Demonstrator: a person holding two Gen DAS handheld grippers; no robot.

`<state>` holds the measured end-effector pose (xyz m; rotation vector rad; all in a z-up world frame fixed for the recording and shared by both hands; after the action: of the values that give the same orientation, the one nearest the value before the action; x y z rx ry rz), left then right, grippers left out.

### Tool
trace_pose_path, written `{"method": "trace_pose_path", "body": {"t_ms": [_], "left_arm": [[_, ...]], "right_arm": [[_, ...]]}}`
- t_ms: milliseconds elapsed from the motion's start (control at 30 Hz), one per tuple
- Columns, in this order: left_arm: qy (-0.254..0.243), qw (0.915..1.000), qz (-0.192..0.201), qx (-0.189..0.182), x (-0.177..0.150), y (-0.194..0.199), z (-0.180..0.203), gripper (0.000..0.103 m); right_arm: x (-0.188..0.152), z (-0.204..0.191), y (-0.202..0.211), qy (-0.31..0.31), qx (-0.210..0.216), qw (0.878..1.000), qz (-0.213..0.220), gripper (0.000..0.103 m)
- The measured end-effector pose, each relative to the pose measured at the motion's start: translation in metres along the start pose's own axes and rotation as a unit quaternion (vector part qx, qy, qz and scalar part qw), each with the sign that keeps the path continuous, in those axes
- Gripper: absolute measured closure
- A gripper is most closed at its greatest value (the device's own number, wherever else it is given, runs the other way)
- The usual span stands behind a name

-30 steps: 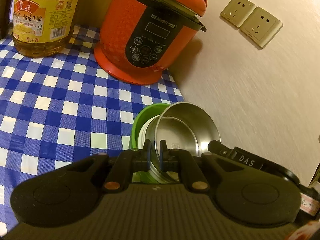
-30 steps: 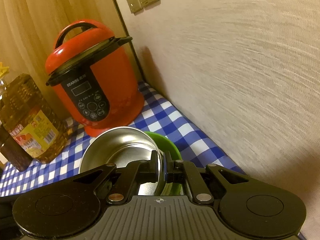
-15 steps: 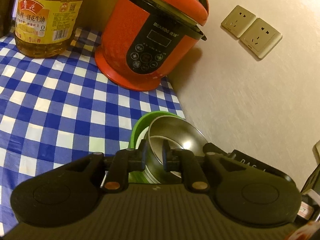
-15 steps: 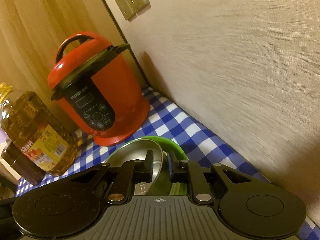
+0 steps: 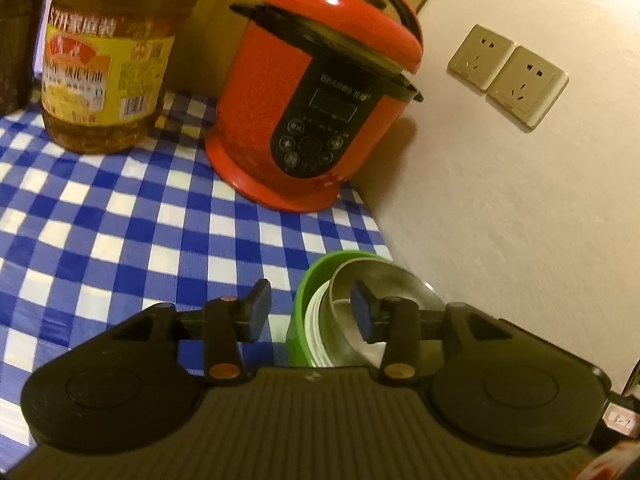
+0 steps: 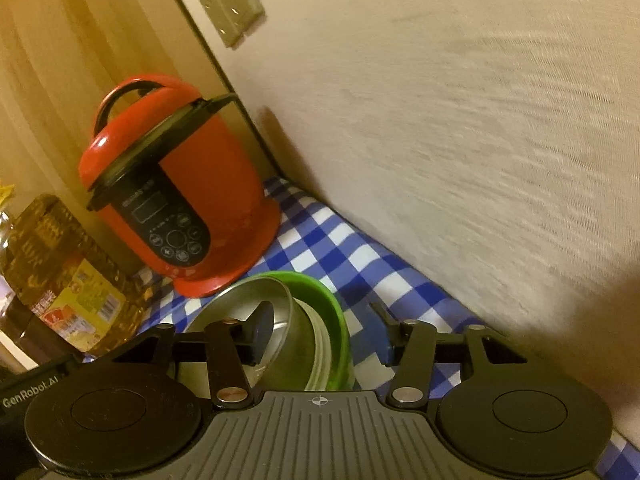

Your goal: Organize plates and bowls

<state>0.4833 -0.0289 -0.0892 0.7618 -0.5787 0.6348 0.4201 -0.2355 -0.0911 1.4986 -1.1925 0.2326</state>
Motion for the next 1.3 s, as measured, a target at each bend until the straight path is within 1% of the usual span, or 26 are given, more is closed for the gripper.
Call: {"method": "trace_pose_path", "body": {"t_ms": [200, 567, 900, 1300], "left_arm": [[0.003, 0.9999, -0.015, -0.004, -0.007, -0.007, -0.005, 0.064], [0.009, 0.9998, -0.019, -0.008, -0.009, -0.011, -0.007, 0.064], [0.027, 0.9991, -0.027, -0.018, -0.011, -0.022, -0.013, 0.064], [0.043, 0.9978, -0.043, -0.025, -0.016, -0.035, -0.017, 0.065]], "right_arm": [[-0.002, 0.006, -0.005, -0.007, -0.005, 1.0, -0.015, 0.052], [-0.003, 0.01, -0.007, -0.02, 0.0, 0.999, -0.029, 0.052], [-0.005, 0.009, -0.011, -0.029, 0.013, 0.998, -0.045, 0.052], [-0.007, 0.011, -0.027, -0.053, 0.03, 0.995, -0.084, 0.052]]}}
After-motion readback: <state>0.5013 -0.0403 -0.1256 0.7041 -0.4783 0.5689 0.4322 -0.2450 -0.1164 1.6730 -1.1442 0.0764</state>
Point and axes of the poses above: each gripper's, at about its wrist camera, not at the fingertips, and y roughly against the way its jaws point, z to its right, x to its top, the point moved 2 cm from there along -y, roughly the way its jaws point, and after that the axes turned 14 degrees about -x, right-handed, at the moved point
